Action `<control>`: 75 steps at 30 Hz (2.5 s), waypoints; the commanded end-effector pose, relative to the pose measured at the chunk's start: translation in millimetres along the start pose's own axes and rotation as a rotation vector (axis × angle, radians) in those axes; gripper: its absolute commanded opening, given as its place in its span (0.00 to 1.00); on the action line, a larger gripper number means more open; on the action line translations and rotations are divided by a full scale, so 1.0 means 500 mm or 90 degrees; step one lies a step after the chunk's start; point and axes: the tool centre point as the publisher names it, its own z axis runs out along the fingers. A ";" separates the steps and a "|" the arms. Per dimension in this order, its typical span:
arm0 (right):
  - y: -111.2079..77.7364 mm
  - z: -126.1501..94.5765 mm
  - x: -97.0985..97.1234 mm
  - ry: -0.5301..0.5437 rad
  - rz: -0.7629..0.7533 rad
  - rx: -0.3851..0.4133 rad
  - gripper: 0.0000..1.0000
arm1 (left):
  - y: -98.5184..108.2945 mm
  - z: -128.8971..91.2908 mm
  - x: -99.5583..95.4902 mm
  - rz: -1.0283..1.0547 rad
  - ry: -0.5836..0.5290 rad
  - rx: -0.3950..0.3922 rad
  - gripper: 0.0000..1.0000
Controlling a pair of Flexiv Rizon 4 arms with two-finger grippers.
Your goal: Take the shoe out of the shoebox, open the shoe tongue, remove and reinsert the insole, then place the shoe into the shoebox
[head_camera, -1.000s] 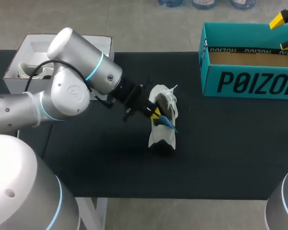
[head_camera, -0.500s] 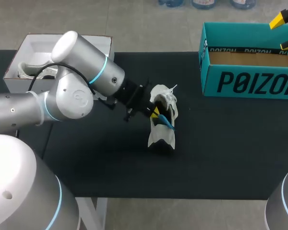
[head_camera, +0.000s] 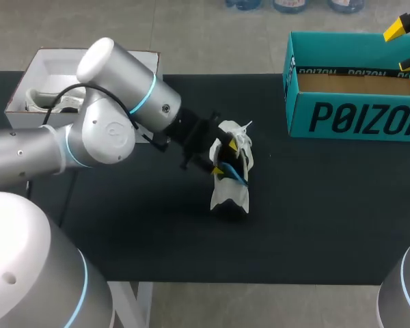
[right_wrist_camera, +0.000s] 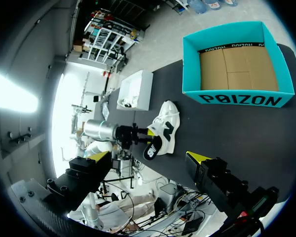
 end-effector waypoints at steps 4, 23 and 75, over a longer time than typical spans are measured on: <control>0.003 0.000 0.000 -0.002 0.001 0.002 1.00 | -0.028 -0.018 0.016 0.013 0.001 0.017 0.49; 0.003 0.000 0.000 -0.002 0.001 0.002 1.00 | -0.010 0.018 0.000 0.046 0.039 0.000 0.00; 0.003 0.000 0.000 -0.002 0.001 0.002 1.00 | 0.015 0.048 -0.006 0.075 0.060 -0.063 0.00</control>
